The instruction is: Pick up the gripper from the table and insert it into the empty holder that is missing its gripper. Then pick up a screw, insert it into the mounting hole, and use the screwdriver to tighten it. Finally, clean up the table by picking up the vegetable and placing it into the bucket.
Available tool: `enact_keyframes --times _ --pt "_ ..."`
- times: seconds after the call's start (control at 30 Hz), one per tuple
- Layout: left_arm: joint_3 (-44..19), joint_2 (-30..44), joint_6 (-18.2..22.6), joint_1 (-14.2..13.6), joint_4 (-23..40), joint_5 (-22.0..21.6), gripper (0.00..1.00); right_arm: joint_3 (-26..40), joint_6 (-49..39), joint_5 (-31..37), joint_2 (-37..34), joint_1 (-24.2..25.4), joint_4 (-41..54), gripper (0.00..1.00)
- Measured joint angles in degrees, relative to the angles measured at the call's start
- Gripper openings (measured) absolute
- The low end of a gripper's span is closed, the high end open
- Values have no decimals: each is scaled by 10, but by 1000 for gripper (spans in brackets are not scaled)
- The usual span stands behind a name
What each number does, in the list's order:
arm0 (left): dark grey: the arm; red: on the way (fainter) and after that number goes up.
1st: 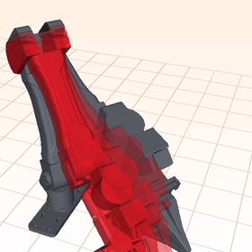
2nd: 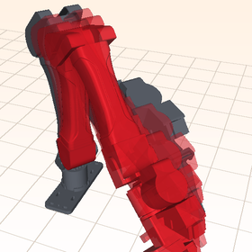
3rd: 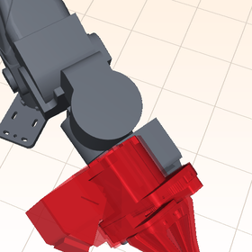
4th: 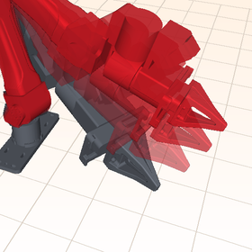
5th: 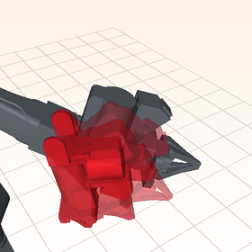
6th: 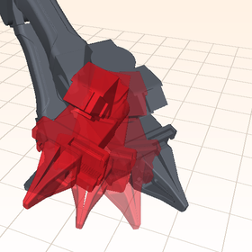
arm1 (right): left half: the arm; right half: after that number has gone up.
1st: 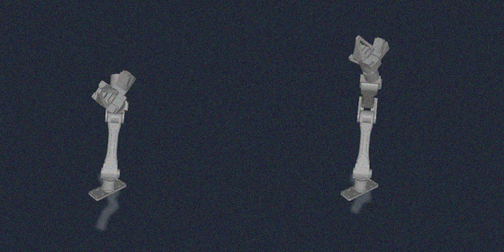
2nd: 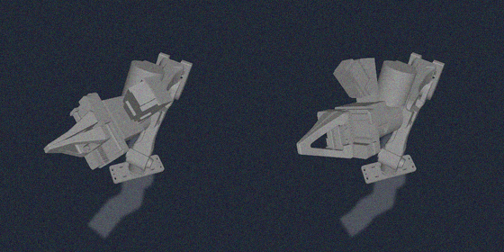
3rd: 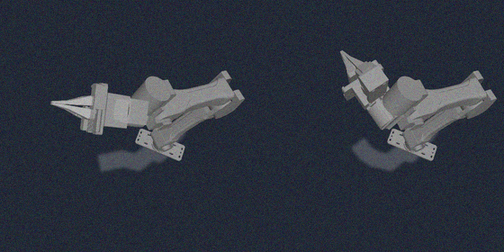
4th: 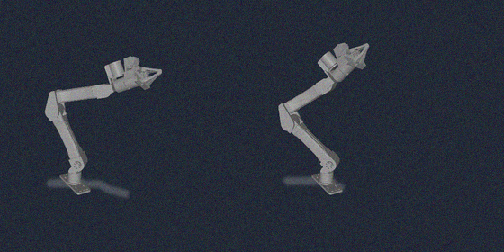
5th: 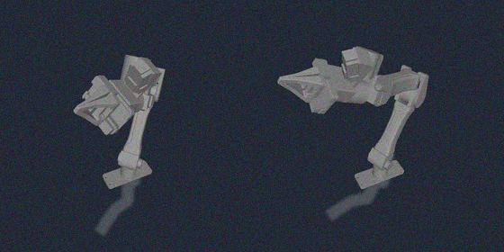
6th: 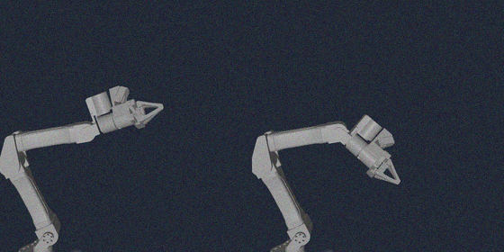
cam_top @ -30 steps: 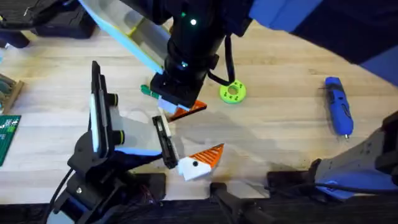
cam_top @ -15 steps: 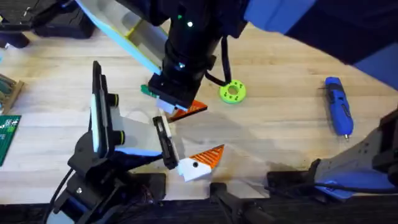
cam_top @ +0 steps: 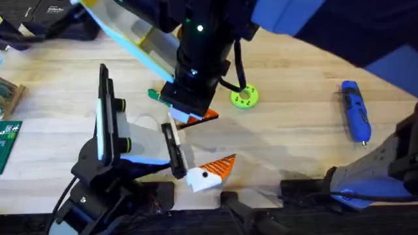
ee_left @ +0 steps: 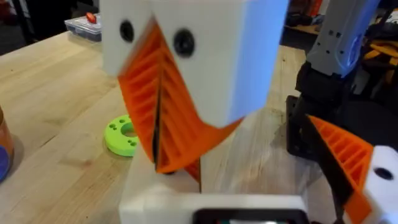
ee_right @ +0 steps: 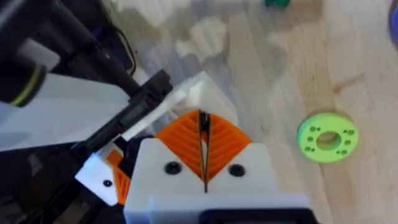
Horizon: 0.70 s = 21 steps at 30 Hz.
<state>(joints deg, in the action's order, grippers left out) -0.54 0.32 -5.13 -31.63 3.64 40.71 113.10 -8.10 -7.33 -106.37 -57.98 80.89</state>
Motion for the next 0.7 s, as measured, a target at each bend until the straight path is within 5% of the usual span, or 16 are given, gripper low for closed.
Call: enact_keyframes --times 0.57,0.6,0.7 --pt "0 0 2 0 0 0 985 0 0 0 -3 0 -1 8" --pt "0 0 2 0 0 0 985 0 4 0 -3 0 -1 40" --pt "0 0 1 0 0 -2 985 0 11 -1 -3 0 -1 480"
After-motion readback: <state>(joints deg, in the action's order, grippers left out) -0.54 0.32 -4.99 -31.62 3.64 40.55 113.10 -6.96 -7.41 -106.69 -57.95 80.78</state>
